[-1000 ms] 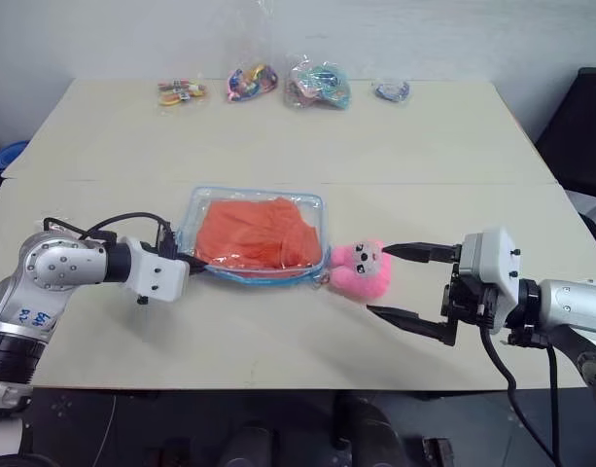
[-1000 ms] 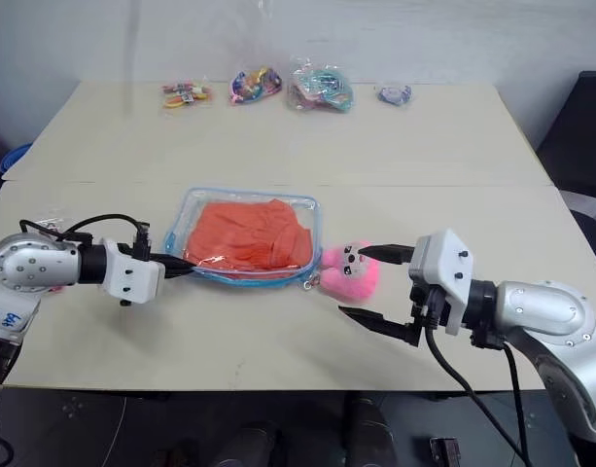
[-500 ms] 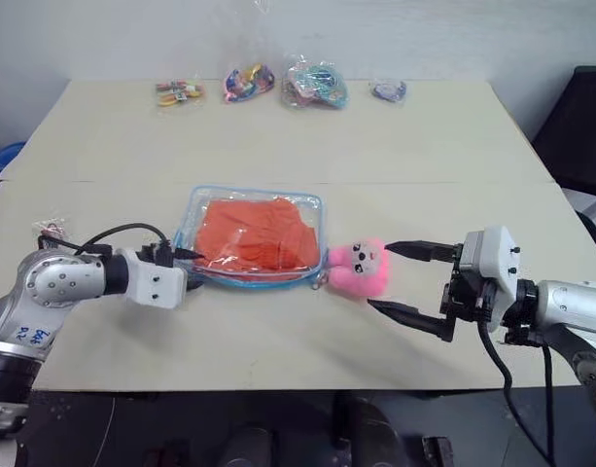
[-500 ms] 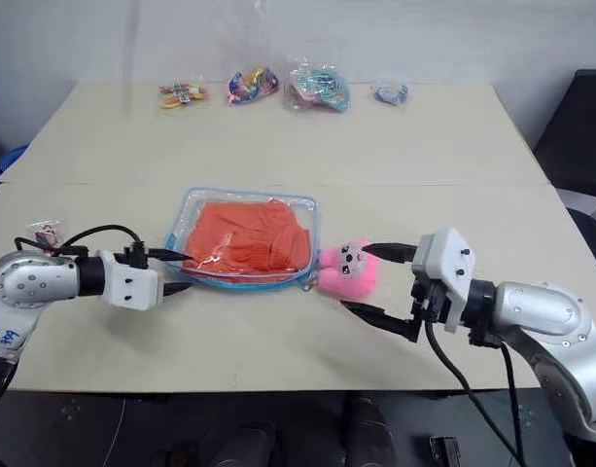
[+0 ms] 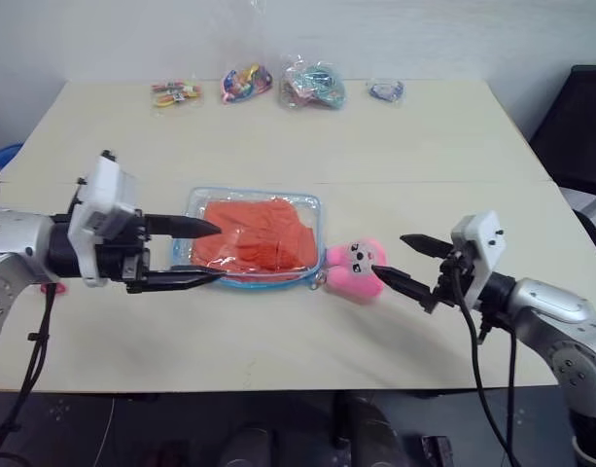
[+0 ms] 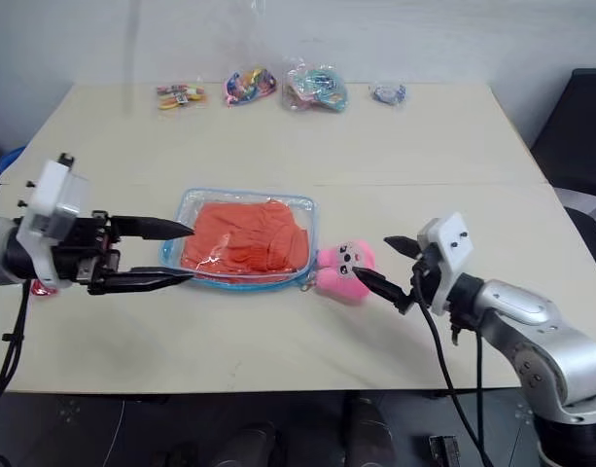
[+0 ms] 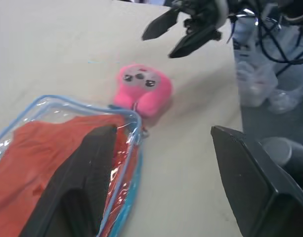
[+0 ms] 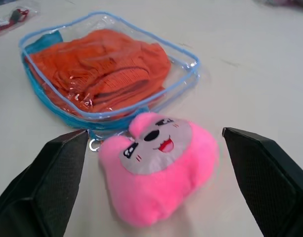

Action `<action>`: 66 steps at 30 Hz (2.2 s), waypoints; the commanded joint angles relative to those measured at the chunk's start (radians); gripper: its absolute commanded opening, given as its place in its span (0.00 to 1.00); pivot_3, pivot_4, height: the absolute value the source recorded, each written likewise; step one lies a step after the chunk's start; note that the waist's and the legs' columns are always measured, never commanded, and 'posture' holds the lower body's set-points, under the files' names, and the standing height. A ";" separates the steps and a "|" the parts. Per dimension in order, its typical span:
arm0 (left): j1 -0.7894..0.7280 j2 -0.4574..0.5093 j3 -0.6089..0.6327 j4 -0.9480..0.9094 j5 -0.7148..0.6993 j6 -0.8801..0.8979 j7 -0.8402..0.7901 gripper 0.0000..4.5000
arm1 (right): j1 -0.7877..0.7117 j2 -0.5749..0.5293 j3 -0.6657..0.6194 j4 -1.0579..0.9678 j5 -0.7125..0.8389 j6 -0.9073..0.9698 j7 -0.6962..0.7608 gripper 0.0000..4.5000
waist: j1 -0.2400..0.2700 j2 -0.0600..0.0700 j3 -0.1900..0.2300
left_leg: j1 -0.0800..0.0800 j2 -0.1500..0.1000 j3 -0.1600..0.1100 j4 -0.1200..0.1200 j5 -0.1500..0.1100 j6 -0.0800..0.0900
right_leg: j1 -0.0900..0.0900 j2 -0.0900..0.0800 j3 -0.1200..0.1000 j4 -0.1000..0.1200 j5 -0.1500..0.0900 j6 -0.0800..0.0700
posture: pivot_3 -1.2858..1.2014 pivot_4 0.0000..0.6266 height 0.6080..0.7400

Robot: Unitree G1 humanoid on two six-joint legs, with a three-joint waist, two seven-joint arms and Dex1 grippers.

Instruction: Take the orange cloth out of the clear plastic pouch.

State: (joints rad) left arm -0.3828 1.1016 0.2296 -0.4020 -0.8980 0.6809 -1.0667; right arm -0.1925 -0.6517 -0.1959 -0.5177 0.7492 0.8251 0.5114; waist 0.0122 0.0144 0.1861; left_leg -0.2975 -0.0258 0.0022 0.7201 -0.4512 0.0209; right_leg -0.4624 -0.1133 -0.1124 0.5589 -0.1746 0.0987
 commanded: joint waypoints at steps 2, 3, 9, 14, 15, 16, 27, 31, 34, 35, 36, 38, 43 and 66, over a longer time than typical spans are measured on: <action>-0.040 -0.025 -0.037 -0.037 0.009 0.003 -0.011 0.72 | -0.049 0.128 -0.018 0.020 0.094 0.141 -0.181 1.00 | -0.012 0.000 0.000 | 0.000 0.001 0.000 0.000 0.000 -0.001 | 0.000 0.001 0.000 0.000 0.000 -0.001 | 0.52 0.24 1.00; -0.057 -0.035 -0.055 -0.031 0.024 -0.005 -0.013 0.72 | -0.057 0.150 0.007 0.023 0.078 0.144 -0.193 1.00 | -0.013 0.001 0.000 | 0.000 0.001 0.000 0.000 0.000 -0.001 | 0.000 0.001 0.000 0.000 0.000 -0.001 | 0.52 0.24 1.00; -0.111 -0.072 -0.095 -0.008 0.089 -0.029 -0.015 0.72 | -0.113 0.229 0.049 0.097 0.011 0.152 -0.273 1.00 | -0.019 0.001 0.000 | 0.000 0.001 0.001 -0.001 0.000 -0.001 | -0.001 0.002 0.001 0.000 0.000 -0.001 | 0.52 0.24 1.00; -0.119 -0.095 -0.105 0.003 0.132 -0.043 -0.008 0.72 | -0.109 0.242 0.059 0.077 0.005 0.143 -0.263 0.71 | -0.016 0.001 0.000 | 0.000 0.001 0.001 -0.001 0.000 -0.002 | -0.001 0.003 0.001 0.000 0.000 -0.001 | 0.52 0.24 1.00; -0.118 -0.099 -0.105 0.004 0.137 -0.044 -0.007 0.72 | -0.103 0.237 0.055 0.068 0.006 0.143 -0.262 0.63 | -0.017 0.001 0.000 | 0.000 0.001 0.002 -0.001 0.000 -0.002 | -0.001 0.003 0.001 0.000 0.000 -0.001 | 0.52 0.24 1.00; -0.116 -0.105 -0.103 0.005 0.140 -0.046 -0.006 0.72 | -0.096 0.229 0.051 0.058 0.005 0.140 -0.256 0.55 | -0.017 0.001 0.000 | 0.000 0.001 0.002 -0.001 0.000 -0.002 | -0.001 0.003 0.001 0.000 0.000 -0.001 | 0.52 0.24 1.00; -0.093 -0.142 -0.107 0.010 0.182 -0.053 0.006 0.72 | -0.064 -0.032 0.190 -0.118 -0.165 -0.075 0.009 0.00 | -0.015 0.002 0.001 | 0.000 0.001 0.002 -0.001 0.000 -0.002 | -0.002 0.003 0.002 0.000 0.000 -0.001 | 0.52 0.24 1.00; -0.088 -0.148 -0.113 0.004 0.188 -0.045 0.004 0.72 | -0.080 -0.048 0.267 -0.126 -0.162 -0.112 0.112 0.00 | -0.016 0.002 0.001 | 0.000 0.001 0.002 -0.001 0.000 -0.002 | -0.001 0.003 0.002 0.000 0.000 -0.001 | 0.52 0.24 1.00; -0.092 -0.150 -0.122 0.006 0.190 -0.036 0.003 0.72 | -0.131 -0.009 0.363 -0.103 -0.202 -0.144 0.150 0.00 | -0.016 0.002 0.001 | 0.000 0.001 0.002 -0.001 0.000 -0.002 | -0.001 0.003 0.002 0.000 0.000 -0.001 | 0.52 0.24 1.00; -0.093 -0.150 -0.125 0.006 0.190 -0.032 0.002 0.72 | -0.151 0.005 0.394 -0.090 -0.219 -0.157 0.163 0.00 | -0.016 0.002 0.001 | 0.000 0.001 0.002 -0.001 0.000 -0.002 | -0.001 0.003 0.002 0.000 0.000 -0.001 | 0.52 0.24 1.00; -0.094 -0.149 -0.128 0.004 0.188 -0.028 -0.001 0.72 | -0.178 0.022 0.429 -0.066 -0.245 -0.177 0.178 0.00 | -0.017 0.002 0.001 | 0.000 0.001 0.002 0.000 0.000 -0.002 | -0.001 0.003 0.002 0.000 0.000 -0.001 | 0.52 0.24 1.00; -0.096 -0.149 -0.134 0.002 0.187 -0.019 -0.005 0.72 | -0.229 0.047 0.489 -0.007 -0.300 -0.234 0.220 0.00 | -0.017 0.002 0.001 | 0.000 0.002 0.002 -0.001 0.000 -0.002 | -0.002 0.003 0.002 0.000 0.000 -0.001 | 0.52 0.24 1.00; -0.085 -0.151 -0.162 0.006 0.217 -0.023 -0.011 0.72 | -0.324 0.077 0.623 0.156 -0.439 -0.386 0.353 0.00 | -0.015 0.002 0.001 | 0.000 0.001 0.001 0.000 0.000 -0.002 | -0.002 0.003 0.001 0.000 0.000 -0.001 | 0.52 0.24 1.00; 0.054 -0.270 -0.291 0.020 0.390 -0.040 0.084 0.72 | -0.319 0.060 0.495 0.044 -0.486 -0.605 0.525 0.98 | -0.032 0.002 0.001 | -0.001 0.003 0.000 0.000 0.000 -0.003 | -0.002 0.002 0.000 0.000 -0.001 -0.002 | 0.52 0.24 1.00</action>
State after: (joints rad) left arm -0.3141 0.8362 -0.0490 -0.3801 -0.5269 0.6419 -0.9993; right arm -0.5211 -0.5752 0.3342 -0.4280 0.2548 0.2547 1.0333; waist -0.0199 0.0161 0.1868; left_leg -0.2982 -0.0233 0.0020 0.7202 -0.4514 0.0183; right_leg -0.4644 -0.1111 -0.1125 0.5591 -0.1751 0.0968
